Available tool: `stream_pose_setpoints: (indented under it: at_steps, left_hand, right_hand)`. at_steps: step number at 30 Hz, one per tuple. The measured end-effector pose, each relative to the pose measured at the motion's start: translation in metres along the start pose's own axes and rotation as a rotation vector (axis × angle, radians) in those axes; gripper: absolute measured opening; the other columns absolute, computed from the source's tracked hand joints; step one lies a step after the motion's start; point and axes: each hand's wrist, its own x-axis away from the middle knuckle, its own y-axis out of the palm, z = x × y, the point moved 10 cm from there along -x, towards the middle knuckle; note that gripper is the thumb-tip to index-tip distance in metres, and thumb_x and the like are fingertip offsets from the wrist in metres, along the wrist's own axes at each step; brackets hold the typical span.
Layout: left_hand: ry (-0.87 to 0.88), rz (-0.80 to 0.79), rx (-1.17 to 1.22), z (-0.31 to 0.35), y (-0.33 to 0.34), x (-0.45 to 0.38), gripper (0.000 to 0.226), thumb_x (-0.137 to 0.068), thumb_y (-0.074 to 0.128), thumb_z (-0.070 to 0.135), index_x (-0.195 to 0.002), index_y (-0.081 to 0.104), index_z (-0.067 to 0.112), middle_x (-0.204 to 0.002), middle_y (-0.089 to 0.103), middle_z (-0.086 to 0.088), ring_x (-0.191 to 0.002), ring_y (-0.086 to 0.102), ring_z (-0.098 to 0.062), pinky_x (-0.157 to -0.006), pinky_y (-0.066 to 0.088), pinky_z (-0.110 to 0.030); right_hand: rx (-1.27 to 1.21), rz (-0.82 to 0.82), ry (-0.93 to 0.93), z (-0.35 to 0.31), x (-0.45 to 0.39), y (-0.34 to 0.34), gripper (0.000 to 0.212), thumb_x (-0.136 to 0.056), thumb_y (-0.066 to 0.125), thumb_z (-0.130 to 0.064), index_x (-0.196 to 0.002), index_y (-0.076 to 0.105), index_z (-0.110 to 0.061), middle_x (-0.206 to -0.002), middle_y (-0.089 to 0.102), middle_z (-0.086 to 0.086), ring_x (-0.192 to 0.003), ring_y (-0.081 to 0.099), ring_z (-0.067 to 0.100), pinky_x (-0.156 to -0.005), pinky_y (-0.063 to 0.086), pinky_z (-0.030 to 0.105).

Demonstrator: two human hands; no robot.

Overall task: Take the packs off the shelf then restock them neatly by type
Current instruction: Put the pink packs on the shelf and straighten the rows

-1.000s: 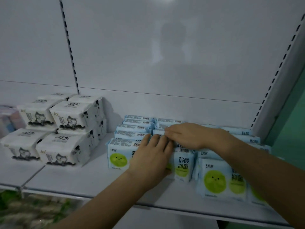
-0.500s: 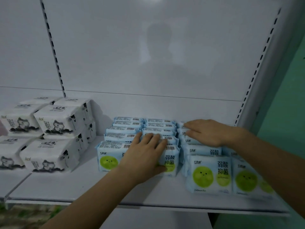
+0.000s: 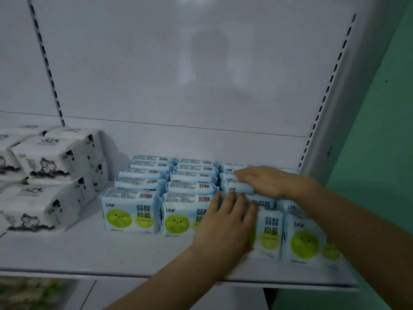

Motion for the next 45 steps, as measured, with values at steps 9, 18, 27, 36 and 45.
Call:
stream_pose_setpoints:
  at_steps: [9,18,27,36,45]
  left_hand:
    - [-0.179,0.018,-0.131,-0.01,0.01,-0.021,0.088,-0.076,0.076,0.051,-0.146,0.041,0.009,-0.142,0.049,-0.019,-0.133,0.045,-0.04,-0.113,0.034,-0.058]
    - [-0.156,-0.035,-0.103,-0.007,0.008,-0.032,0.083,-0.092,0.048,0.065,-0.154,0.023,0.017,-0.158,0.029,-0.013,-0.148,0.021,-0.036,-0.122,0.01,-0.058]
    - [0.02,0.304,0.21,0.066,-0.04,-0.045,0.051,-0.095,0.039,0.038,-0.134,0.055,0.01,-0.133,0.059,-0.01,-0.126,0.053,-0.029,-0.112,0.04,-0.049]
    - [-0.024,0.117,-0.009,0.101,-0.001,-0.074,0.071,-0.082,0.066,0.058,-0.133,0.054,0.011,-0.134,0.057,-0.017,-0.127,0.052,-0.037,-0.11,0.039,-0.057]
    - [-0.067,0.049,-0.057,0.091,0.007,-0.093,0.07,-0.078,0.071,0.055,-0.131,0.051,0.014,-0.132,0.056,-0.016,-0.125,0.05,-0.039,-0.112,0.032,-0.059]
  right_hand:
    - [0.236,-0.004,-0.236,-0.016,0.008,-0.005,0.046,-0.107,0.022,-0.049,-0.128,0.058,-0.03,-0.133,0.06,-0.002,-0.119,0.055,0.019,-0.106,0.041,0.046]
    - [0.101,0.011,-0.231,0.022,0.018,-0.023,0.056,-0.106,0.017,-0.053,-0.156,0.029,-0.03,-0.164,0.024,-0.008,-0.148,0.023,0.011,-0.123,0.015,0.033]
    - [0.045,-0.039,-0.03,0.102,0.038,-0.02,0.075,-0.092,0.013,-0.072,-0.153,0.035,-0.034,-0.16,0.034,-0.01,-0.144,0.033,0.013,-0.121,0.024,0.038]
    - [0.057,-0.027,-0.026,0.096,0.049,-0.035,0.052,-0.105,0.02,-0.056,-0.146,0.046,-0.038,-0.153,0.044,-0.005,-0.133,0.045,0.02,-0.113,0.035,0.039]
    - [0.057,-0.005,-0.153,0.083,0.064,-0.032,0.047,-0.109,0.025,-0.042,-0.147,0.047,-0.026,-0.156,0.04,-0.007,-0.143,0.033,0.015,-0.119,0.019,0.03]
